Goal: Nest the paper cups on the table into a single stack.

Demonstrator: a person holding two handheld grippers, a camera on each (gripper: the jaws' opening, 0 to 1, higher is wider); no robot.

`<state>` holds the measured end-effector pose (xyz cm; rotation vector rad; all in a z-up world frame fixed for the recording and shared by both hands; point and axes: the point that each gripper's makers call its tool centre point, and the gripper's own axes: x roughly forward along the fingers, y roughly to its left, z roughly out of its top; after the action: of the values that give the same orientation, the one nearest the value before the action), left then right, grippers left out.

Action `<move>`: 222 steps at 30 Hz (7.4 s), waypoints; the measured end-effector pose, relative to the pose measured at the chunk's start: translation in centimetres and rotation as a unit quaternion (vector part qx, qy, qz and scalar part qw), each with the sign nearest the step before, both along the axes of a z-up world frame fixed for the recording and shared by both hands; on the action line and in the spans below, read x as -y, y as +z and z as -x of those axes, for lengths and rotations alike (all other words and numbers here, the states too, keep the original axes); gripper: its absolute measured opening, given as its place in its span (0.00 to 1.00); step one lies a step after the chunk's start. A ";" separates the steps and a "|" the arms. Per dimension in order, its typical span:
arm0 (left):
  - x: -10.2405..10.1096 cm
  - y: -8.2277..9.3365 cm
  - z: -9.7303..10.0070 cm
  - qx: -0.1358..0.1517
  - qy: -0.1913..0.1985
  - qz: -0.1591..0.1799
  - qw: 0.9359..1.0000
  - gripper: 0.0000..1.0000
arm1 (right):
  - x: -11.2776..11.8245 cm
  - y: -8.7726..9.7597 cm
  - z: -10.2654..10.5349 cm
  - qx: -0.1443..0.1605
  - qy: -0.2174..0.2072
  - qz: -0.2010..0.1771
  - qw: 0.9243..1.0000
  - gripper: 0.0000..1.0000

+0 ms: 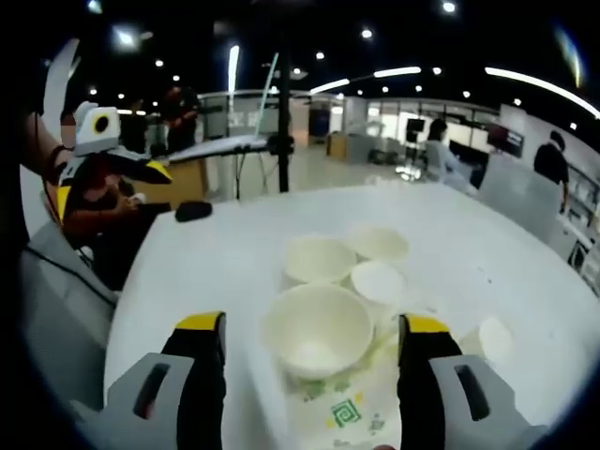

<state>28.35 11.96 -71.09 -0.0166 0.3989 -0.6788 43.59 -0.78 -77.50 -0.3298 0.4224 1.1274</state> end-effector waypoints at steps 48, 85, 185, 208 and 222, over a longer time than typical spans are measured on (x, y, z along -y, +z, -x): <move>-0.9 -0.5 0.8 -0.007 0.016 0.007 1.000 1.00 | -0.3 0.9 1.0 -0.009 0.013 -0.001 1.000 0.44; -0.5 0.1 1.7 0.004 -0.039 -0.007 0.999 1.00 | 1.1 2.7 13.3 -0.011 0.039 -0.021 0.999 0.42; 0.2 -0.4 2.2 -0.004 -0.052 -0.006 0.999 1.00 | 5.3 5.5 13.5 0.003 -0.089 -0.115 0.989 0.62; 0.5 -0.4 1.9 -0.006 -0.054 -0.006 0.998 1.00 | 11.4 3.8 10.0 0.007 -0.185 -0.078 0.980 0.86; 0.8 -0.3 1.5 -0.008 -0.057 -0.006 0.998 1.00 | 11.5 3.3 9.6 0.009 -0.186 -0.064 0.980 1.00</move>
<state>26.84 11.21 -71.42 0.0116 0.4217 -0.7898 34.01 -12.26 -74.21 -0.1392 0.3757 0.7799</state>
